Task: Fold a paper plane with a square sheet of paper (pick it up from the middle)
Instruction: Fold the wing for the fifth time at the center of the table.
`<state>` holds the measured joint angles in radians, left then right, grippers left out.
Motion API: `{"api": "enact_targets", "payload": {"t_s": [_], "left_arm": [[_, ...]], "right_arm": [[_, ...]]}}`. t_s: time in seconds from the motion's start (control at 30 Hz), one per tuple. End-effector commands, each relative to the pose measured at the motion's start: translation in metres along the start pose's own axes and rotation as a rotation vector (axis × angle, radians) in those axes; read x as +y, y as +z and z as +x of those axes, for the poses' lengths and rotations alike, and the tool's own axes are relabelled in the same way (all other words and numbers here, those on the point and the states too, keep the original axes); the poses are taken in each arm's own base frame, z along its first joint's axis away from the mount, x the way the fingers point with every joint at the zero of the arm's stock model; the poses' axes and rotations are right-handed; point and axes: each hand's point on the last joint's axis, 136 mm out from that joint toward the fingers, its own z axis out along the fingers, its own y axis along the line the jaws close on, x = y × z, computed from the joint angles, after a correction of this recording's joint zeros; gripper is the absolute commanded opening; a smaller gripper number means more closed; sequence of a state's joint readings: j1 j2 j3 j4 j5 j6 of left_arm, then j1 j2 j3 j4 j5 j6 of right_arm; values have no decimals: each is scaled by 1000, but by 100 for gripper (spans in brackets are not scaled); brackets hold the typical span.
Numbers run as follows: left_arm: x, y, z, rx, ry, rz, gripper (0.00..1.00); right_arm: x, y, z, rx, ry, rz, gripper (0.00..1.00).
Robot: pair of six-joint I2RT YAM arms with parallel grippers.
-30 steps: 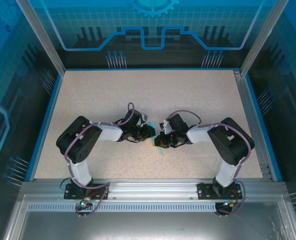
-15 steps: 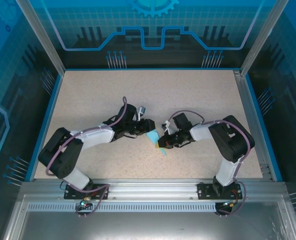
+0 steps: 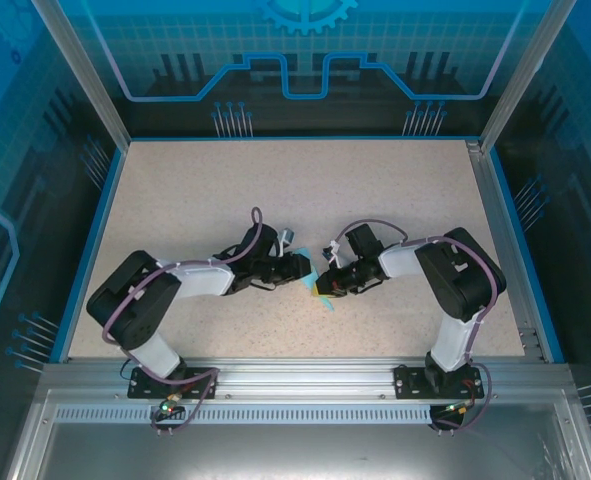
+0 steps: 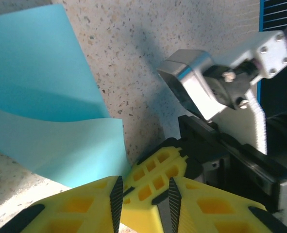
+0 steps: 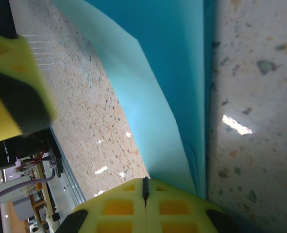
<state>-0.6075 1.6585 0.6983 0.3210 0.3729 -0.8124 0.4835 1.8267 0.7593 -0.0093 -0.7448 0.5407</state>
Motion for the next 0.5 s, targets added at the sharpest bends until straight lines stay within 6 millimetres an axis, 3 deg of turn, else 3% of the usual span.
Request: {"api": "enact_targets", "payload": {"t_s": [0.0,0.47], "left_arm": [[-2,9,-6,-18,19,12,33],[23,27,-21,-82,7,-57,33]], "right_arm": [[-48,2,29,68,147,153,4],[-50,2,37,93,148,157,4]]}}
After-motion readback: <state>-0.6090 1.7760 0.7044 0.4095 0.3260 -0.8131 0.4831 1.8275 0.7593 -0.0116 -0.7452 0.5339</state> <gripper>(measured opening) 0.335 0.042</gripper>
